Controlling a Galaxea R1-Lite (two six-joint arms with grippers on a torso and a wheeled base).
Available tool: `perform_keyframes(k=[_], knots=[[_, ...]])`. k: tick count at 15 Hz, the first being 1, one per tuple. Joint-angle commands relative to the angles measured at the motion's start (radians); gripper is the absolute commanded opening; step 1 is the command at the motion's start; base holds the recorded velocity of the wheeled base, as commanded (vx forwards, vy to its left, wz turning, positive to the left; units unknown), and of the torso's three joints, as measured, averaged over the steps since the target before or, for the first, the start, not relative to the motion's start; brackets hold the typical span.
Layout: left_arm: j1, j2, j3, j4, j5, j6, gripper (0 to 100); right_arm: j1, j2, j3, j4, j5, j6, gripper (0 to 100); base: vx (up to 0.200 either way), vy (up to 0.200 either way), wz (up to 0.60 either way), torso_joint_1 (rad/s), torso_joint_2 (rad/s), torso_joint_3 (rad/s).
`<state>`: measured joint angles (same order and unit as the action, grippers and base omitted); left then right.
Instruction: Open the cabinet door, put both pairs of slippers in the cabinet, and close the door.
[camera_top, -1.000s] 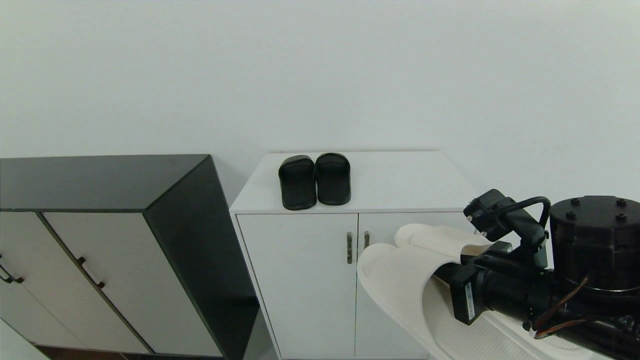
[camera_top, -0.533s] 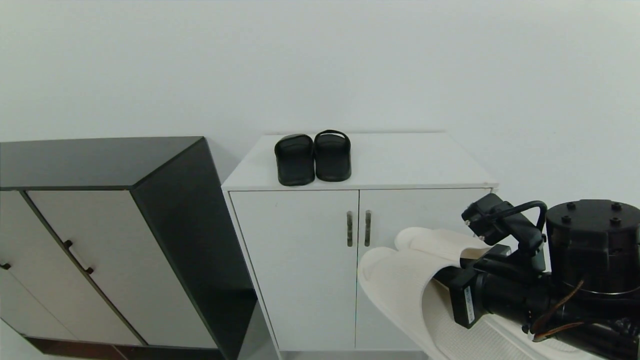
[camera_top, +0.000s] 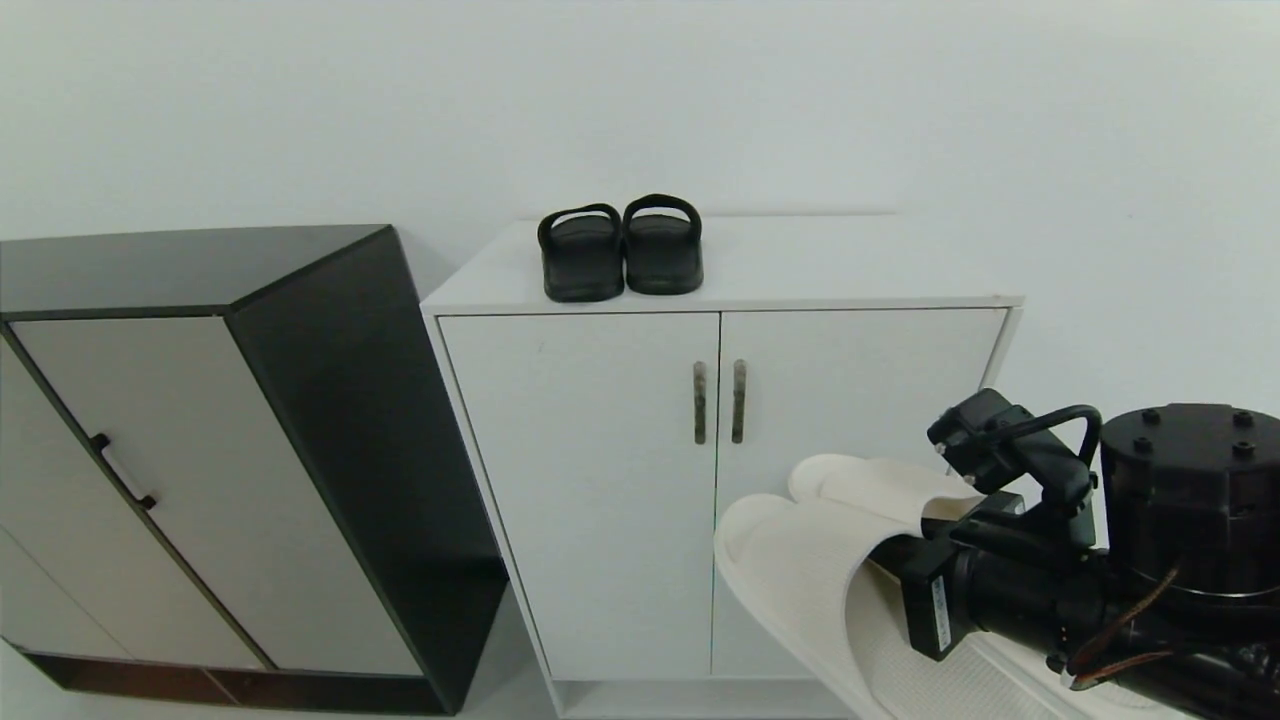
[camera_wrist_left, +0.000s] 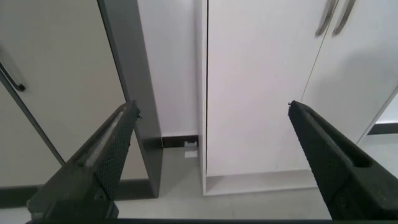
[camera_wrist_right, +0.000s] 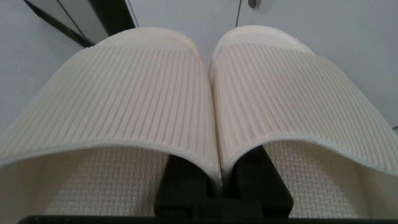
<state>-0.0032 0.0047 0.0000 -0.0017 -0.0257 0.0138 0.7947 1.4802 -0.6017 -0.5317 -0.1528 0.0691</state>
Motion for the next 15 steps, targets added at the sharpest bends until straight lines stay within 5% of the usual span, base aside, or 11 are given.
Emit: perform_keyframes(k=[1, 4, 5, 7, 10, 11, 13, 15], knots=[[0.000, 0.005, 0.000, 0.000, 0.000, 0.002, 100, 0.003, -0.008, 0.013, -0.004, 0.001, 0.000, 0, 0.000, 0.000, 0.00, -0.154, 0.48, 0.325], [0.000, -0.003, -0.002, -0.008, 0.033, 0.008, 100, 0.005, -0.011, 0.022, -0.008, 0.001, -0.003, 0, 0.000, 0.000, 0.00, -0.141, 0.47, 0.331], [0.000, 0.054, -0.133, 0.005, 0.030, 0.014, 100, 0.005, -0.017, 0.026, -0.019, 0.001, -0.023, 0, 0.000, 0.000, 0.00, -0.129, 0.47, 0.349], [-0.009, 0.221, -0.321, 0.037, -0.011, -0.081, 100, 0.006, -0.017, 0.028, -0.019, 0.001, -0.025, 0, 0.000, 0.000, 0.00, -0.107, 0.46, 0.349], [-0.017, 0.419, -0.374, 0.002, -0.280, -0.181, 100, 0.009, -0.031, 0.051, -0.021, 0.001, -0.032, 0, 0.000, 0.000, 0.00, -0.069, 0.44, 0.364], [-0.017, 0.457, -0.374, -0.029, -0.312, -0.181, 100, 0.009, -0.037, 0.056, -0.019, 0.001, -0.037, 0, 0.000, 0.000, 0.00, -0.041, 0.44, 0.393], [-0.037, 0.638, -0.377, -0.210, -0.470, -0.183, 100, 0.011, -0.040, 0.057, -0.019, 0.004, -0.043, 0, 0.000, 0.000, 0.00, -0.027, 0.39, 0.361], [-0.052, 0.793, -0.407, -0.300, -0.534, -0.179, 100, 0.015, -0.032, 0.060, -0.019, 0.004, -0.043, 0, 0.000, 0.000, 0.00, -0.002, 0.15, 0.149]])
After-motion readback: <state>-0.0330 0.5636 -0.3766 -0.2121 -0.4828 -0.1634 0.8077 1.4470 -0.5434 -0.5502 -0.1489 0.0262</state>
